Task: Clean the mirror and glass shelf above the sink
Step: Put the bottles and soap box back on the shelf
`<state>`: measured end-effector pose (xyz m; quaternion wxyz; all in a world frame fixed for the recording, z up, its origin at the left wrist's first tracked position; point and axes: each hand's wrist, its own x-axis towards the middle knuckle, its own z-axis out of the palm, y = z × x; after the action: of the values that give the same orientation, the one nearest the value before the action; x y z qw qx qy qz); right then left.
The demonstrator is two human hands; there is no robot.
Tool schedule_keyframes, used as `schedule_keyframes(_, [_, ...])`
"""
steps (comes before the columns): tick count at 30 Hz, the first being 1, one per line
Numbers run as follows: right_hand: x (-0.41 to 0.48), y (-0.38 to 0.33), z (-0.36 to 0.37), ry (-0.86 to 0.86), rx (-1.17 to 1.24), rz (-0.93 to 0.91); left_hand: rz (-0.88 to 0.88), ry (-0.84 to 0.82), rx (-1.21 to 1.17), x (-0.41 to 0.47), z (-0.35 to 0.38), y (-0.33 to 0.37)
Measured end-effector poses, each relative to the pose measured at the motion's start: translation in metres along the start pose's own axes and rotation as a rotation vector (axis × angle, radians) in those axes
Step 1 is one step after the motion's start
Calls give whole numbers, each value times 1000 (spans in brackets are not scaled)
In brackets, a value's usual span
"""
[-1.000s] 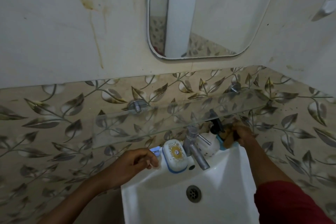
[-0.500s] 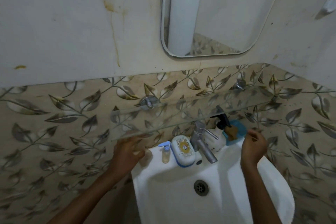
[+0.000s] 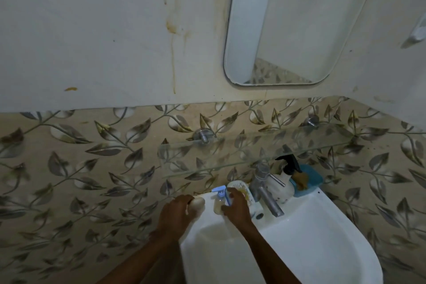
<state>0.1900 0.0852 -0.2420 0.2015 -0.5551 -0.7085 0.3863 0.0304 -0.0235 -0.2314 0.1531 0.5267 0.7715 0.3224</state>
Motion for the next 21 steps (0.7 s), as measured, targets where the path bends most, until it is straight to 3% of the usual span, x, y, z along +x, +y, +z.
schedule_keyframes(6, [14, 5, 14, -12, -48, 6, 171, 0, -272, -35, -56, 50])
schedule_keyframes(12, [9, -2, 22, -13, 135, 78, 305, 143, -439, -52, -127, 118])
schedule_keyframes(16, [3, -7, 22, -28, 288, 165, 341, 277, -441, -36, -157, 136])
schedule_keyframes(21, [-23, -21, -11, -202, 145, 61, 295, 308, -353, 6, -183, 120])
